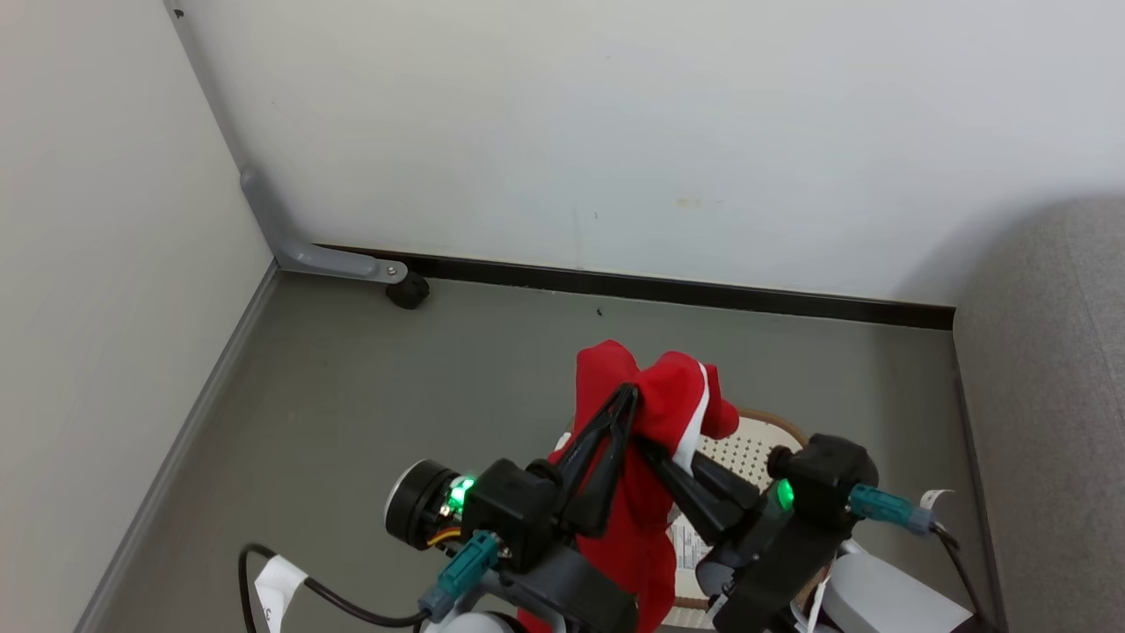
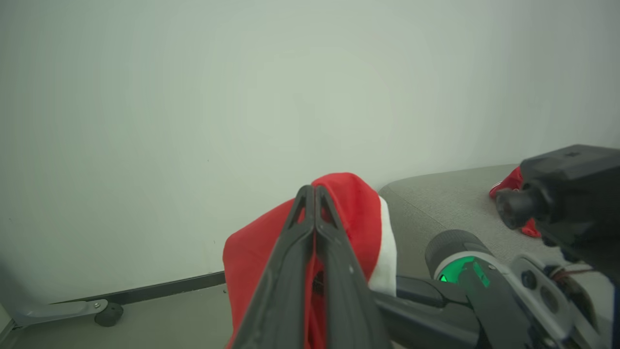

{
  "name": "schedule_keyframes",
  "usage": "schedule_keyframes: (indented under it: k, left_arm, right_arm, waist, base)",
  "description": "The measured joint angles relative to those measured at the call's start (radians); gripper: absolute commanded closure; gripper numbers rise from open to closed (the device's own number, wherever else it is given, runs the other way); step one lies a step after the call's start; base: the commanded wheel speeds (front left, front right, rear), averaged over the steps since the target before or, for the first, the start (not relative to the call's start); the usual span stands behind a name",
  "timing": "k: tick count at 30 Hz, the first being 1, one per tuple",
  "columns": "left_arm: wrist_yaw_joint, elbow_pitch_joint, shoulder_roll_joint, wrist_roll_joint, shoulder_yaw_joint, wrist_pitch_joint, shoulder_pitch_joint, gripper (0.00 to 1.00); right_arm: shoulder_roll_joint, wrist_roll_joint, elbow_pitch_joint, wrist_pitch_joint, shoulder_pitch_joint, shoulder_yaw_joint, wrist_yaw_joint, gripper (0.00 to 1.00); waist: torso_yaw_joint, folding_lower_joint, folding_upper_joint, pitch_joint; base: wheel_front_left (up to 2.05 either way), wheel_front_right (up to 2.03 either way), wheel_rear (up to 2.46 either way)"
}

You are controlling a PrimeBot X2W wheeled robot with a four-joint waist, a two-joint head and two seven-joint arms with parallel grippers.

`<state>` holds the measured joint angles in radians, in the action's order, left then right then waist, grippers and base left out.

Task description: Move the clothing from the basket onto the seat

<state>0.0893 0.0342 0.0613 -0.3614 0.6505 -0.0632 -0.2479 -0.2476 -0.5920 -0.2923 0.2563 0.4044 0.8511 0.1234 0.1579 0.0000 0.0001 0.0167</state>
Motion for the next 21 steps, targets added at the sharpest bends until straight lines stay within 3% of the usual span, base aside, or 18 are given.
schedule_keyframes:
  k: [1, 2, 3, 4, 5, 21]
  left_arm:
    - [0.000, 0.003, 0.000, 0.000, -0.004, 0.000, 0.000, 0.71]
    - [0.002, 0.006, 0.001, 0.000, -0.006, 0.000, 0.000, 0.57]
    - [0.004, 0.010, 0.003, 0.000, -0.008, 0.000, 0.002, 0.27]
    - [0.007, 0.013, 0.005, 0.000, -0.012, -0.001, 0.005, 0.07]
    - [0.007, 0.017, 0.007, 0.001, -0.013, -0.001, 0.007, 0.00]
    - [0.006, 0.053, 0.012, 0.000, 0.009, -0.018, 0.053, 0.00]
  right_arm:
    - [-0.007, -0.002, 0.003, 0.000, 0.000, -0.007, 0.000, 1.00]
    - [-0.014, -0.008, 0.005, 0.000, 0.001, -0.014, 0.000, 1.00]
    - [-0.022, -0.010, 0.005, 0.000, 0.002, -0.023, 0.000, 1.00]
    - [-0.029, -0.011, 0.006, 0.000, 0.003, -0.030, 0.000, 1.00]
    - [-0.035, -0.015, 0.008, 0.000, 0.005, -0.038, 0.000, 1.00]
    - [-0.106, -0.034, 0.076, 0.000, 0.011, -0.143, 0.000, 1.00]
  waist:
    - [-0.004, 0.0000, 0.0000, -0.001]
    - [-0.007, 0.0000, 0.0000, -0.001]
    - [-0.011, 0.0000, 0.0000, -0.002]
    - [-0.015, 0.0000, 0.0000, -0.002]
    - [-0.020, 0.0000, 0.0000, -0.002]
    - [-0.105, 0.0000, 0.0000, -0.013]
  base:
    - [0.00, 0.00, 0.00]
    - [0.00, 0.00, 0.00]
    - [0.00, 0.00, 0.00]
    - [0.00, 0.00, 0.00]
    - [0.00, 0.00, 0.00]
    - [0.00, 0.00, 0.00]
